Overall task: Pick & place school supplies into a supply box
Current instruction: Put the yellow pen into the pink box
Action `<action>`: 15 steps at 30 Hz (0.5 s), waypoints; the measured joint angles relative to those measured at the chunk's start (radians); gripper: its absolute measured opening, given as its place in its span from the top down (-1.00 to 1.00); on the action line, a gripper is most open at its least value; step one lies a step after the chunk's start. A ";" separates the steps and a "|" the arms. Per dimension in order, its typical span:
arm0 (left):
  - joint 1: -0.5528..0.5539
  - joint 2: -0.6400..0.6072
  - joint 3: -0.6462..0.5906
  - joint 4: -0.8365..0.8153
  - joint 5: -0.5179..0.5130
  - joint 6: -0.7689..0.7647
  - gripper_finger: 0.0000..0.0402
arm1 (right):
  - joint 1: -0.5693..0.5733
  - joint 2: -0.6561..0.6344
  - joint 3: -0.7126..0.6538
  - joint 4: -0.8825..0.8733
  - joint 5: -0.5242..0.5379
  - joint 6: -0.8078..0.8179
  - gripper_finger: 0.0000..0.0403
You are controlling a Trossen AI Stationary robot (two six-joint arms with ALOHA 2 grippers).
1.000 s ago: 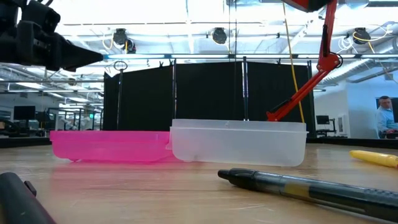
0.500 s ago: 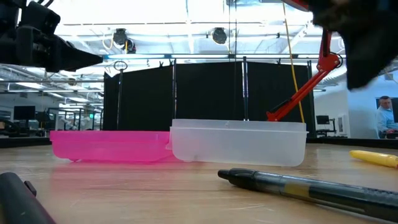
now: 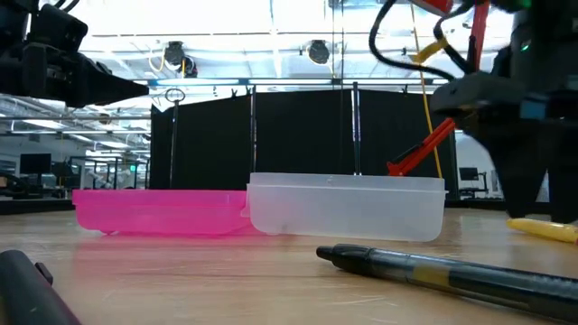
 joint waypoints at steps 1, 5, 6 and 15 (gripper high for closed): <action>0.000 0.000 0.000 0.001 0.000 -0.004 0.76 | -0.010 0.000 -0.005 0.001 0.000 -0.013 -0.04; 0.000 0.000 0.000 0.001 0.000 -0.028 0.76 | -0.036 -0.001 -0.029 0.015 -0.004 -0.049 -0.17; 0.000 0.000 0.000 0.001 0.000 -0.029 0.76 | -0.041 -0.001 -0.039 0.031 -0.008 -0.057 -0.18; 0.000 0.000 0.000 -0.046 0.001 -0.047 0.76 | -0.049 -0.006 -0.091 0.087 -0.101 -0.079 -0.01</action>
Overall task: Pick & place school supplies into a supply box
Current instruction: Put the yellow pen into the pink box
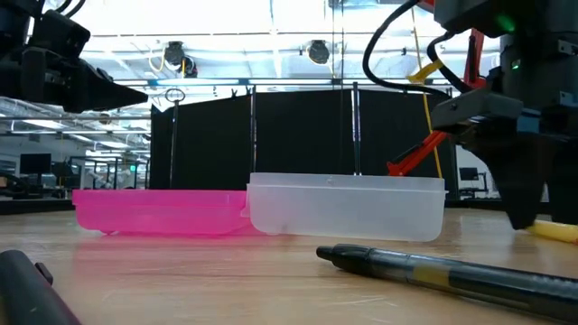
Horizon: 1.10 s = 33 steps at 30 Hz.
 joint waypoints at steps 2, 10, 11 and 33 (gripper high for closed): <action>0.000 0.000 0.000 -0.002 0.000 -0.001 0.76 | 0.001 0.001 0.000 -0.001 -0.004 0.002 0.09; 0.000 0.000 0.000 -0.001 0.001 -0.014 0.76 | 0.003 0.005 -0.001 -0.069 -0.013 -0.044 0.62; 0.000 0.000 0.000 -0.001 0.001 -0.014 0.76 | 0.003 0.005 -0.001 -0.083 -0.013 -0.064 0.69; 0.000 0.000 0.000 -0.002 0.002 -0.013 0.76 | -0.027 -0.108 -0.006 0.068 0.023 -0.189 0.88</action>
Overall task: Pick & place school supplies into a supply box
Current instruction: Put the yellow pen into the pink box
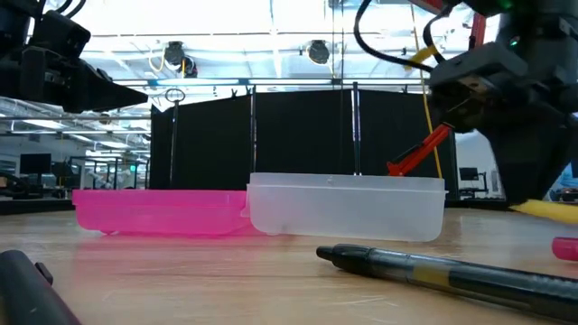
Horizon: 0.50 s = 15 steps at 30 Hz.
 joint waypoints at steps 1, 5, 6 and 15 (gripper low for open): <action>0.000 0.000 0.000 0.000 0.000 0.000 0.76 | 0.000 -0.008 0.000 0.001 -0.001 0.001 0.95; 0.000 0.000 0.000 0.000 0.000 0.001 0.76 | 0.001 -0.050 0.000 0.013 0.005 0.005 0.98; 0.000 0.000 0.000 0.000 0.000 0.002 0.76 | 0.000 -0.062 0.000 0.015 0.012 0.006 0.98; 0.000 0.000 0.000 -0.001 0.000 0.001 0.76 | 0.005 -0.119 0.002 -0.022 0.076 0.003 0.99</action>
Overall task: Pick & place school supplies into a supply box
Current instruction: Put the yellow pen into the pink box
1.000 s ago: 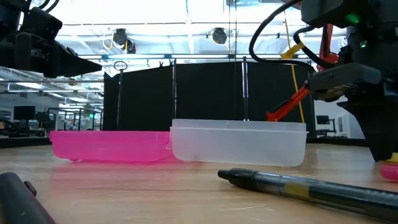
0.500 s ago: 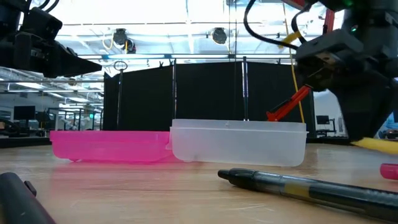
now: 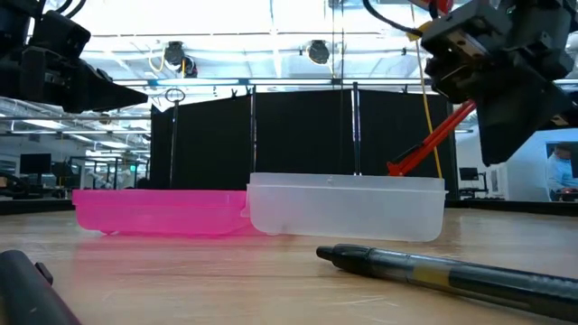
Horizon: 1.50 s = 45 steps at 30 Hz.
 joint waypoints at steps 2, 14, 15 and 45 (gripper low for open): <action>0.000 0.000 0.000 -0.005 0.000 0.000 0.76 | 0.012 -0.003 0.000 0.002 -0.003 -0.004 0.99; 0.000 0.000 0.000 -0.016 0.000 -0.002 0.76 | 0.221 0.096 0.164 -0.035 -0.079 0.217 1.00; 0.000 0.000 0.000 -0.019 -0.001 -0.005 0.76 | 0.236 0.120 0.200 -0.058 -0.079 0.236 1.00; 0.000 0.000 0.000 -0.018 -0.003 0.011 0.76 | 0.261 0.561 0.576 -0.344 -0.204 0.207 0.13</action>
